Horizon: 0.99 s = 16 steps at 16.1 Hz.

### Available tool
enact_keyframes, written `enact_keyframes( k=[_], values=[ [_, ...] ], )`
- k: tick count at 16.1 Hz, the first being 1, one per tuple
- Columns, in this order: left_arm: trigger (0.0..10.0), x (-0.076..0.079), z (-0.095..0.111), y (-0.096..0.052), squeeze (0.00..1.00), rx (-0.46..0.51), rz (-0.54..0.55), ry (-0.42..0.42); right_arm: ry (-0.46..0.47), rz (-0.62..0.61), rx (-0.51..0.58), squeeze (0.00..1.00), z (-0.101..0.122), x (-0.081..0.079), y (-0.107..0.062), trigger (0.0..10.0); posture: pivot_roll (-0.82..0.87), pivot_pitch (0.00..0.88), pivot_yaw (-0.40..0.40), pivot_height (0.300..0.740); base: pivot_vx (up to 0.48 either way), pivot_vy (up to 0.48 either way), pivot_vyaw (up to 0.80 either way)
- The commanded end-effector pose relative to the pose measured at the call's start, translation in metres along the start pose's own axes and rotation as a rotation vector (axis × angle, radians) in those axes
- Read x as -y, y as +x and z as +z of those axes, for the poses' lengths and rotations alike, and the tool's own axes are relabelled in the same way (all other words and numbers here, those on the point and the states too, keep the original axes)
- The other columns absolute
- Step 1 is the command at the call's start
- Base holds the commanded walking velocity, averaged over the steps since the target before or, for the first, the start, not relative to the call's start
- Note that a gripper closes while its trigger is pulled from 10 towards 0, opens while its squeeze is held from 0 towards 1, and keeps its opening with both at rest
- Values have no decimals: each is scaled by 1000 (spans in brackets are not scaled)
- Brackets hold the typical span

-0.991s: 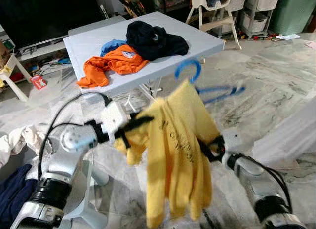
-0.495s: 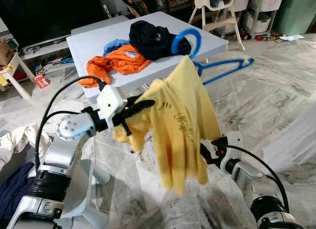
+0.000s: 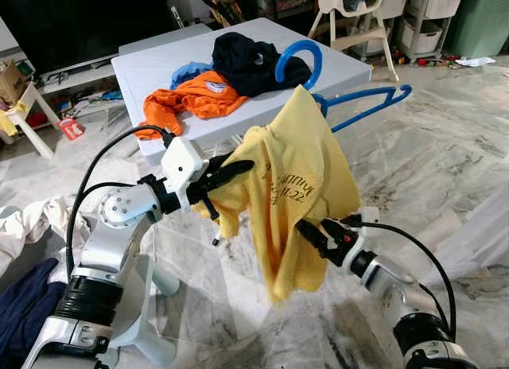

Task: Hang hanger

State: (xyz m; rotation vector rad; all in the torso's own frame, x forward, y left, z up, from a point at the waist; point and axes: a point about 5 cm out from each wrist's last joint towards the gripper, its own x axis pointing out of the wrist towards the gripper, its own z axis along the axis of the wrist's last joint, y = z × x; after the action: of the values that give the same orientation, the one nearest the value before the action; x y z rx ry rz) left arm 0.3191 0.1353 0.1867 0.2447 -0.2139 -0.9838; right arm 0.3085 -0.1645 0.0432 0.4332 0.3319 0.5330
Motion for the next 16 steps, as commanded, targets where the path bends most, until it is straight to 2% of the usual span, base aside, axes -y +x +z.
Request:
enact_keyframes(
  k=[1, 2, 3, 8, 9, 10, 14, 16],
  values=[
    [0, -1, 12, -1, 0, 50, -15, 6, -2, 13, 1, 824, 2, -4, 5, 10000, -107, 16, 103, 740, 0, 0, 0],
    [0, -1, 15, -2, 0, 59, -18, 1, -1, 13, 0, 490, 3, -4, 6, 10000, -106, 17, 102, 740, 0, 0, 0],
    [0, -1, 20, -2, 0, 74, -32, 5, -10, 1, -11, 0, 2, -4, 8, 10000, -101, 17, 101, 740, 0, 0, 0],
    [0, 0, 54, -1, 0, 168, -78, -24, 12, 25, -66, 0, -11, -10, 13, 10000, -82, 11, 102, 740, 0, 0, 0],
    [0, 1, 56, -1, 0, 174, -84, -29, 15, 26, -67, 0, -13, -11, 13, 4667, -77, 9, 99, 740, 0, 0, 0],
    [0, 2, 60, -1, 0, 178, -92, -29, 15, 29, -56, 0, -13, -12, 15, 0, -77, 9, 99, 740, 0, 0, 0],
    [0, 5, 64, -4, 0, 179, -108, -51, -2, -26, -30, 0, -8, -8, 16, 0, -74, 7, 97, 740, 0, 0, 0],
    [0, 7, 66, -4, 0, 178, -114, -62, -17, -158, 12, 0, 0, 6, 11, 0, -74, 6, 96, 740, 0, 0, 0]
  ],
)
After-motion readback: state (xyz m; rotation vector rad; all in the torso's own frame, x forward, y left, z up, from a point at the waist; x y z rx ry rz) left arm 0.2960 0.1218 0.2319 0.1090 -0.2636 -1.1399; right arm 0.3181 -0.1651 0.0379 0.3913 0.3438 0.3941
